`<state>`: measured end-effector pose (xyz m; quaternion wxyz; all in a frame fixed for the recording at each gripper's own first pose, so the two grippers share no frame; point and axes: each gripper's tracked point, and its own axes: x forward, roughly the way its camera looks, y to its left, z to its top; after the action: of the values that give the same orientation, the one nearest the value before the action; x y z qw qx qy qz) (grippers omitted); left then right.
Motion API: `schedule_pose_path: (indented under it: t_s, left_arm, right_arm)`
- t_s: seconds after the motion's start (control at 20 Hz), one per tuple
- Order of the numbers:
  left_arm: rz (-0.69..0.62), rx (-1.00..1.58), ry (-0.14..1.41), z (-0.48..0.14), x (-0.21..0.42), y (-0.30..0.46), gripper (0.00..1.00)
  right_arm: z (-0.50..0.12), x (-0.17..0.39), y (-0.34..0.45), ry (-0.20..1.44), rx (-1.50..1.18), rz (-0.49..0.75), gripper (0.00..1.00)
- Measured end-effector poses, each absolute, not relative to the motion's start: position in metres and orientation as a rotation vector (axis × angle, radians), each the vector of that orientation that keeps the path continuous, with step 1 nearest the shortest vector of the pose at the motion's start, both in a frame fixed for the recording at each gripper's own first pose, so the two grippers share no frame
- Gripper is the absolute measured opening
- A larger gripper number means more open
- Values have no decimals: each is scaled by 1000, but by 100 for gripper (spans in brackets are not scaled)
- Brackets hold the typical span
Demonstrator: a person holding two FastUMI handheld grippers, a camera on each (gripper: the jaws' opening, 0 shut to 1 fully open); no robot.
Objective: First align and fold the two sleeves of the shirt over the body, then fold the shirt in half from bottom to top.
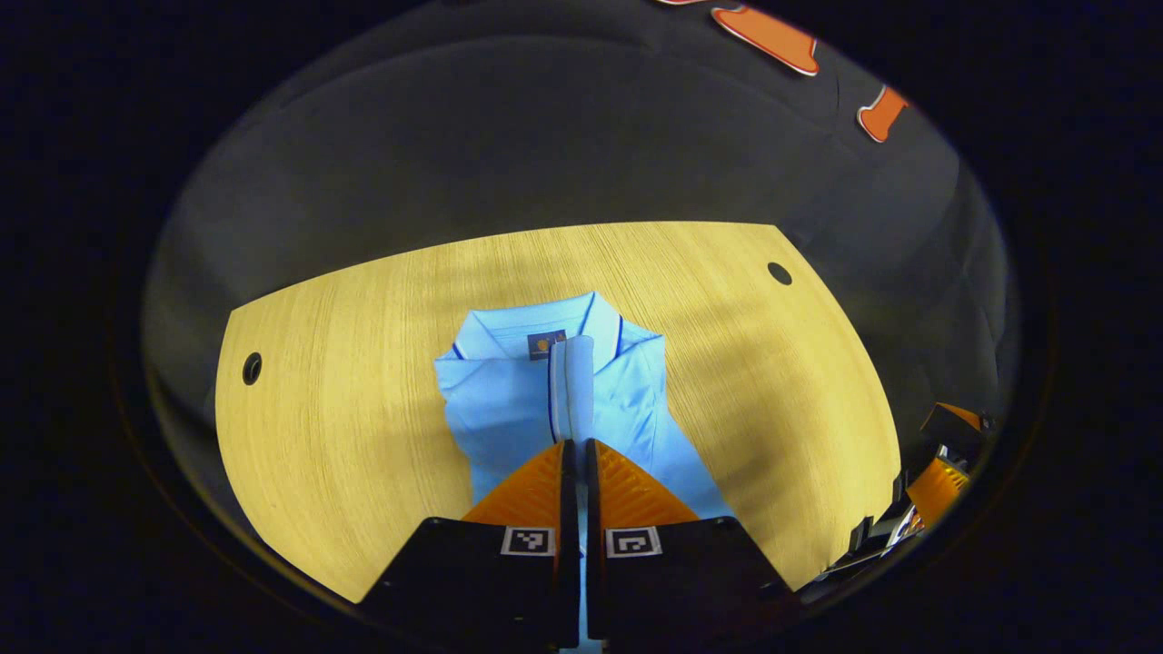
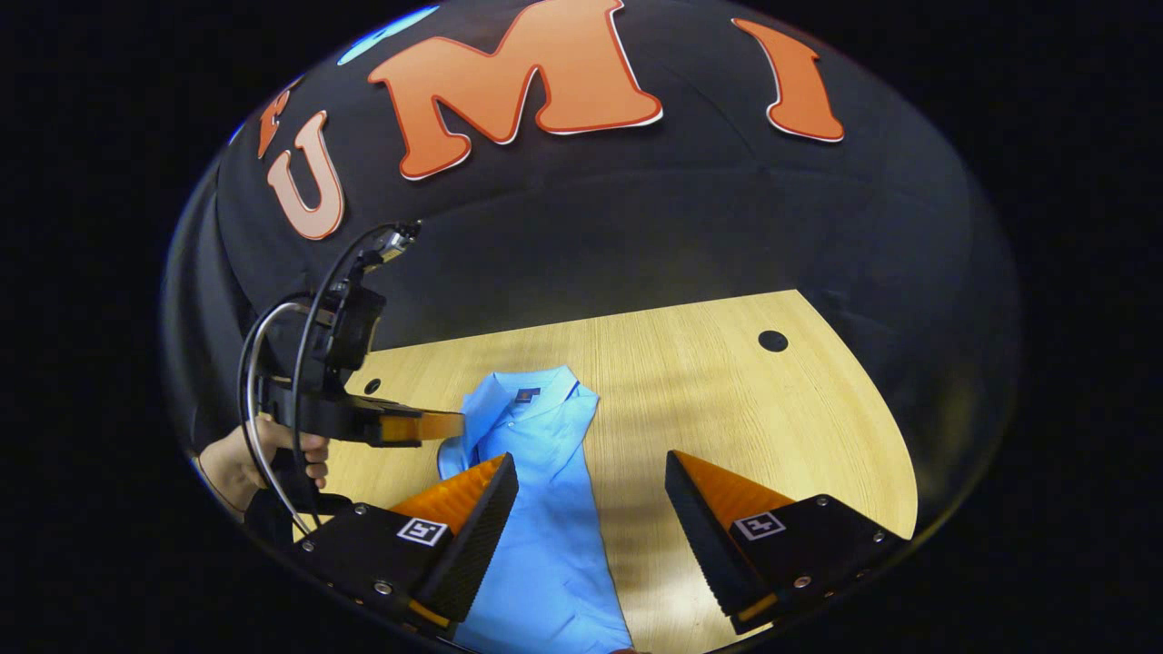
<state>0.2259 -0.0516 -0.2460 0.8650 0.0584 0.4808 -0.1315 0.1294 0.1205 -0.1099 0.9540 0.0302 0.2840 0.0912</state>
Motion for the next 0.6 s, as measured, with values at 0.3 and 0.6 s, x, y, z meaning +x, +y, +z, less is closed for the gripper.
schedule_pose_path:
  t_s: [0.3, 0.6]
  left_arm:
    - [-311, 102, 1025, -270, 217, -81, 17]
    - [-275, 66, 967, -252, 212, -63, 86]
  right_arm:
    - [-113, 122, 103, 584, 73, 159, 99]
    - [-123, 120, 104, 615, 51, 162, 99]
